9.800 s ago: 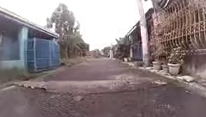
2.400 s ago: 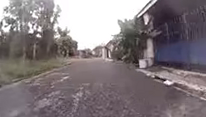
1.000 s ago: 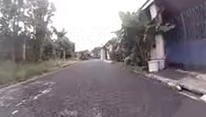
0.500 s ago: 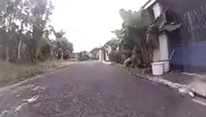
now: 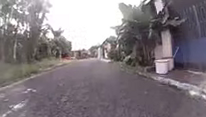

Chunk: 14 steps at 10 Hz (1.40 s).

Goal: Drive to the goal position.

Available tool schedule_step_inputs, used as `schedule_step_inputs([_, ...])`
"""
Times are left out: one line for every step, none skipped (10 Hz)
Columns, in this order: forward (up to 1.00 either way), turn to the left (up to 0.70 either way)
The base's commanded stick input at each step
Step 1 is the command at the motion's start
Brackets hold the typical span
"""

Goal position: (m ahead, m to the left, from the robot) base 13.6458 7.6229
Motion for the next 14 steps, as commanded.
schedule_step_inputs([0.85, 0.11])
schedule_step_inputs([0.85, 0.18])
schedule_step_inputs([0.85, 0.25])
schedule_step_inputs([0.85, 0.33])
schedule_step_inputs([0.85, 0.32])
schedule_step_inputs([0.85, 0.3])
schedule_step_inputs([0.85, 0.27])
schedule_step_inputs([0.85, 0.08])
schedule_step_inputs([0.85, 0.0])
schedule_step_inputs([0.85, 0.0])
schedule_step_inputs([0.85, 0.0])
schedule_step_inputs([0.85, 0.0])
schedule_step_inputs([0.85, 0.0])
schedule_step_inputs([0.85, 0.0])
